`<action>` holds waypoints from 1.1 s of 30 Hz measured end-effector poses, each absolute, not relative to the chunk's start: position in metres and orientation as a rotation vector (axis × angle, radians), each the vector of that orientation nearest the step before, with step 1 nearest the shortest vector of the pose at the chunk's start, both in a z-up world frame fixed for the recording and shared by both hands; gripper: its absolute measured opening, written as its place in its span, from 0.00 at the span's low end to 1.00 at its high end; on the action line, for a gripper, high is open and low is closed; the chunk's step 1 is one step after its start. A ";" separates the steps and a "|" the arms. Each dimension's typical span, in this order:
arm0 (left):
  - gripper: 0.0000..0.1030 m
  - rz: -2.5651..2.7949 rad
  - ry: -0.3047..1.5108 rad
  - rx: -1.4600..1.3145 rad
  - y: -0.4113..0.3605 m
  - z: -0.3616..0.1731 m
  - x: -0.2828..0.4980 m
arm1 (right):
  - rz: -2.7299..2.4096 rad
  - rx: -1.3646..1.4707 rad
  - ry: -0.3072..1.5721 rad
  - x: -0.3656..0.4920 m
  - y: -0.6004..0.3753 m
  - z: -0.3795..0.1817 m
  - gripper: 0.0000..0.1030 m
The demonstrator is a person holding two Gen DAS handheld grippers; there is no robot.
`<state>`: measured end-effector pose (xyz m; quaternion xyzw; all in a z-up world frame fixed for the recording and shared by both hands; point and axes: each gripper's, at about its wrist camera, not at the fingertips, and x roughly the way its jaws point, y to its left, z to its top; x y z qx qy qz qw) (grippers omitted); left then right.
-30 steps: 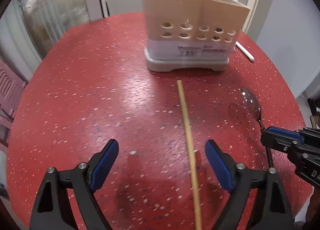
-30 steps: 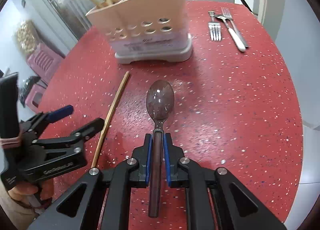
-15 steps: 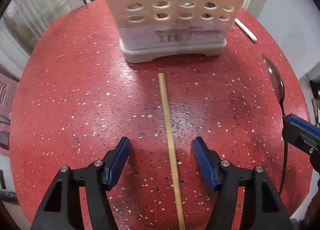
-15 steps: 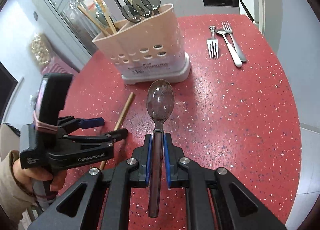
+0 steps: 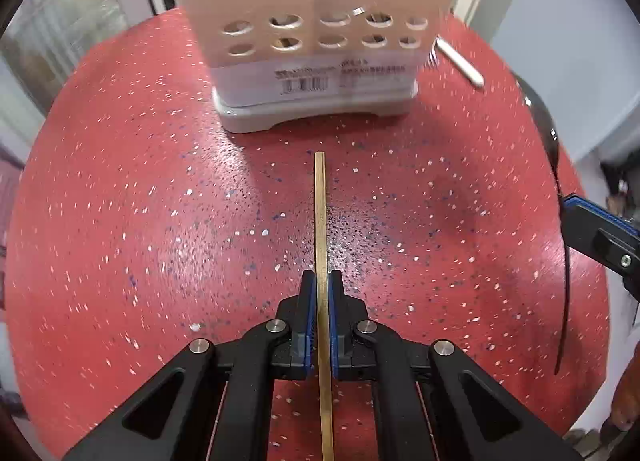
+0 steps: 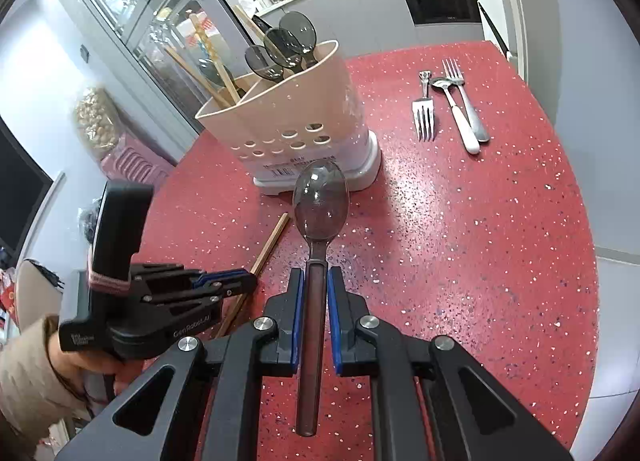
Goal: Organize utensils
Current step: 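Carry the spoon and chopstick up toward the beige holder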
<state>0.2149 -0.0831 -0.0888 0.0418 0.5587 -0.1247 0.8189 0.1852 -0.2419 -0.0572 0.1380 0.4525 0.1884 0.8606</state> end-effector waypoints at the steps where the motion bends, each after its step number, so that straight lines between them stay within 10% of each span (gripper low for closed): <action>1: 0.29 -0.263 1.160 0.065 -0.081 -0.085 0.210 | 0.397 0.290 0.944 0.185 -0.242 -0.057 0.12; 33: 0.29 -0.236 0.565 -0.195 -0.009 0.068 0.177 | 0.454 0.246 0.647 0.204 -0.237 0.051 0.12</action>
